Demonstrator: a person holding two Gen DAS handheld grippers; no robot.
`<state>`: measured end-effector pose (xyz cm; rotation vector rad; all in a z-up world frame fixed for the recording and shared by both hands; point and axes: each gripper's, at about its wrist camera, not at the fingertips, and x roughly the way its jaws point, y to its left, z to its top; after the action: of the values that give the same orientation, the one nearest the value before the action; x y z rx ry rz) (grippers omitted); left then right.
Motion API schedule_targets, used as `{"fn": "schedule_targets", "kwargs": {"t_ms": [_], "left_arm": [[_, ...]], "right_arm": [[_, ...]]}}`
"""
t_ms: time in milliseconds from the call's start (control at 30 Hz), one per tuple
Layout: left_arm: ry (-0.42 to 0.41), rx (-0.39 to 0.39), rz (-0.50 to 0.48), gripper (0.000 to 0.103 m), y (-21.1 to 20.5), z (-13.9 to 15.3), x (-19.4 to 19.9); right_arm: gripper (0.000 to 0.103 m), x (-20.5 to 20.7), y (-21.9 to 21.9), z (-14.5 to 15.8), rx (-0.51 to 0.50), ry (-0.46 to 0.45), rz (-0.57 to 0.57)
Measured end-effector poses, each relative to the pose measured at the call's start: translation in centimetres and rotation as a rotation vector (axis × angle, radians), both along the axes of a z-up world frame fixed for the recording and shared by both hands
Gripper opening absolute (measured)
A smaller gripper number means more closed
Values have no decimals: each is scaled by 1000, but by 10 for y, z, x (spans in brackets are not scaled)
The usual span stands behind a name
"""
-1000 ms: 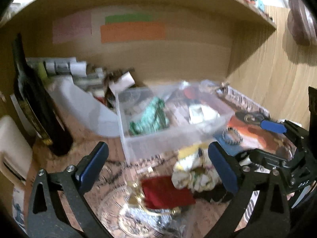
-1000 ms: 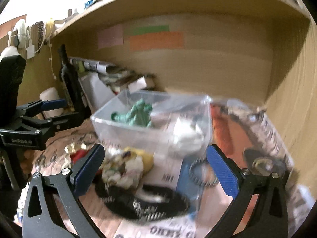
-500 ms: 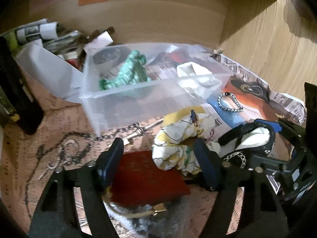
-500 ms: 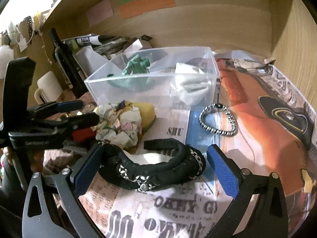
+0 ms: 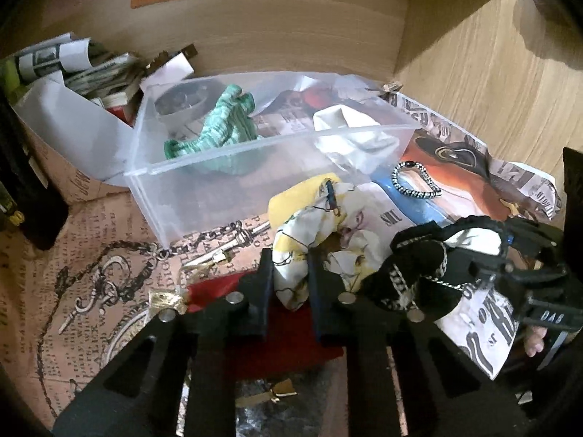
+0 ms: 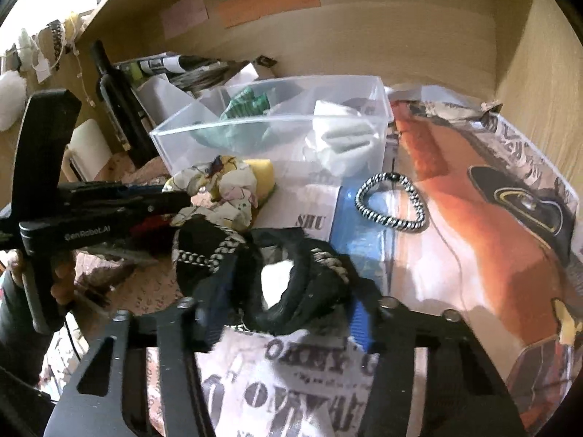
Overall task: Organize soft objects
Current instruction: 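Place the scarf into the clear box with the left tool while the right places the headband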
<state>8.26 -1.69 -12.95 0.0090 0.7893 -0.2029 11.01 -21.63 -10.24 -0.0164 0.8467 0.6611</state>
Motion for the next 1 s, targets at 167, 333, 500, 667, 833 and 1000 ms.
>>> {"fn": "schedule_targets", "kwargs": {"t_ms": [167, 333, 500, 667, 833, 1000], "left_arm": [[-58, -4, 8, 14, 0, 16, -11], [-125, -20, 20, 14, 3, 38, -21], [-196, -37, 30, 14, 8, 62, -29], [-258, -32, 57, 14, 14, 82, -29], [-300, -34, 99, 14, 24, 96, -19], [-325, -35, 152, 14, 40, 106, -3]], "right_arm": [[22, 3, -4, 11, 19, -20, -17], [21, 3, -7, 23, 21, -58, -30], [20, 5, -12, 34, 18, -92, -55], [20, 9, -17, 56, 40, -167, -84], [20, 21, -16, 81, 60, -258, -104], [21, 43, -6, 100, 86, -324, -110]]}}
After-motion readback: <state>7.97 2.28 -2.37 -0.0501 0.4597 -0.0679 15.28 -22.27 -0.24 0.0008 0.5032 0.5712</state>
